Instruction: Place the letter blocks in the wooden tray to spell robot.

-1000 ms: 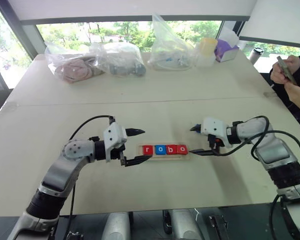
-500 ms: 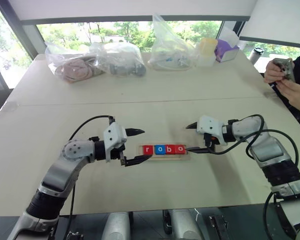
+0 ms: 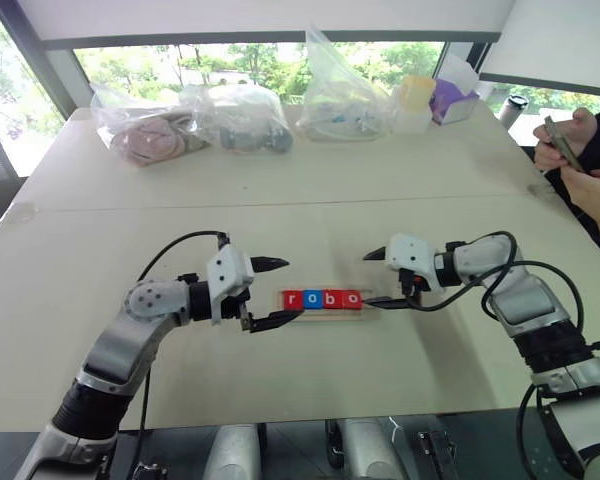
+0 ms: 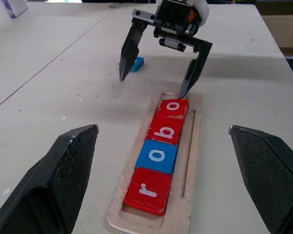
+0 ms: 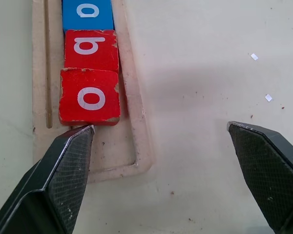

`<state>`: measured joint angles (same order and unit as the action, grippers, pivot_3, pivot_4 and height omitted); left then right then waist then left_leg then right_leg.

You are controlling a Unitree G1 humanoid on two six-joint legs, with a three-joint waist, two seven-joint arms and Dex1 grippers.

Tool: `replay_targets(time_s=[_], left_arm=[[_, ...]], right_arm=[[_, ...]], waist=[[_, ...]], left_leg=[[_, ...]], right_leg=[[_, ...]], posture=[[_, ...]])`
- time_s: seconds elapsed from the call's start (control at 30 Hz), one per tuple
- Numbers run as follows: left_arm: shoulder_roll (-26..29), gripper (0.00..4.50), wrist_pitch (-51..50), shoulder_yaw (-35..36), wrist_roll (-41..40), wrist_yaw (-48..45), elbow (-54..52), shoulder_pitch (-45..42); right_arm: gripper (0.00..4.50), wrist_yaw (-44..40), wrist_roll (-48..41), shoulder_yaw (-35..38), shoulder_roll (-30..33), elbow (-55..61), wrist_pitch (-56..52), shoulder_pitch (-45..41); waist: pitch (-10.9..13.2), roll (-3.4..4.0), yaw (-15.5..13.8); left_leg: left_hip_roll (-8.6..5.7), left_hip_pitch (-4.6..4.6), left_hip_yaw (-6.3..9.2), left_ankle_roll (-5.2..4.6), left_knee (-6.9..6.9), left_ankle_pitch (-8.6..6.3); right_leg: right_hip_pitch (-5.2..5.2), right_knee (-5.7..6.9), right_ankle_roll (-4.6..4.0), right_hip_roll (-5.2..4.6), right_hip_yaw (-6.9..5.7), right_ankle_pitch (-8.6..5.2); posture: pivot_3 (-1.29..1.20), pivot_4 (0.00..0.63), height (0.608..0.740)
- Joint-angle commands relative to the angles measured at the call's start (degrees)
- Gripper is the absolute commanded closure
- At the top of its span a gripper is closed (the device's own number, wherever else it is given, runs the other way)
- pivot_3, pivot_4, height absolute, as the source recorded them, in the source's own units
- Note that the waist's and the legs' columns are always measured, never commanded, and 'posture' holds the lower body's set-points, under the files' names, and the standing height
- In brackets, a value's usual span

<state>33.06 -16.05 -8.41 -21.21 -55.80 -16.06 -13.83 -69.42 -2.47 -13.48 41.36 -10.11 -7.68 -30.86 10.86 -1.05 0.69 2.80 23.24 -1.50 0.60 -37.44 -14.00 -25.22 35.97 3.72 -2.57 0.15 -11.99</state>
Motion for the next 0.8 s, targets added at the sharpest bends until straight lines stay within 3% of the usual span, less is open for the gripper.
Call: replay_targets(time_s=[0.03,0.2,0.43,0.8], left_arm=[[0.1,0.00,0.0,0.5,-0.3,0.3,-2.4,0.1],[0.1,0.00,0.0,0.4,-0.3,0.2,-2.3,0.0],[-0.2,0.00,0.4,0.1,-0.1,-0.1,-1.6,-0.6],[-0.8,0.00,0.3,-0.1,-0.1,-0.4,-1.6,-0.9]], right_arm=[[0.03,0.3,0.2,0.3,-0.1,2.0,1.3,-1.3],[0.03,-0.7,-0.2,1.5,2.0,3.3,0.7,-0.6],[0.03,-2.9,-4.7,2.9,5.2,13.7,-7.6,2.8],[0.03,-0.3,-4.4,1.3,3.5,15.4,-9.4,3.9]], waist=[[0.0,0.00,0.0],[0.0,0.00,0.0],[0.0,0.00,-0.1],[0.0,0.00,0.0]], left_leg=[[0.00,0.00,0.00,0.00,0.00,0.00],[0.00,0.00,0.00,0.00,0.00,0.00],[0.00,0.01,0.01,0.00,0.00,0.00],[0.00,0.00,0.01,0.00,-0.01,0.00]], right_leg=[[0.00,0.00,0.00,0.00,0.00,0.00],[0.00,0.00,0.00,0.00,0.00,0.00],[-0.01,0.00,0.00,0.00,0.00,-0.01],[-0.01,0.00,0.00,0.00,0.00,-0.01]], posture=[[0.00,0.150,0.740],[0.00,0.150,0.740],[0.00,0.150,0.740],[0.00,0.150,0.740]])
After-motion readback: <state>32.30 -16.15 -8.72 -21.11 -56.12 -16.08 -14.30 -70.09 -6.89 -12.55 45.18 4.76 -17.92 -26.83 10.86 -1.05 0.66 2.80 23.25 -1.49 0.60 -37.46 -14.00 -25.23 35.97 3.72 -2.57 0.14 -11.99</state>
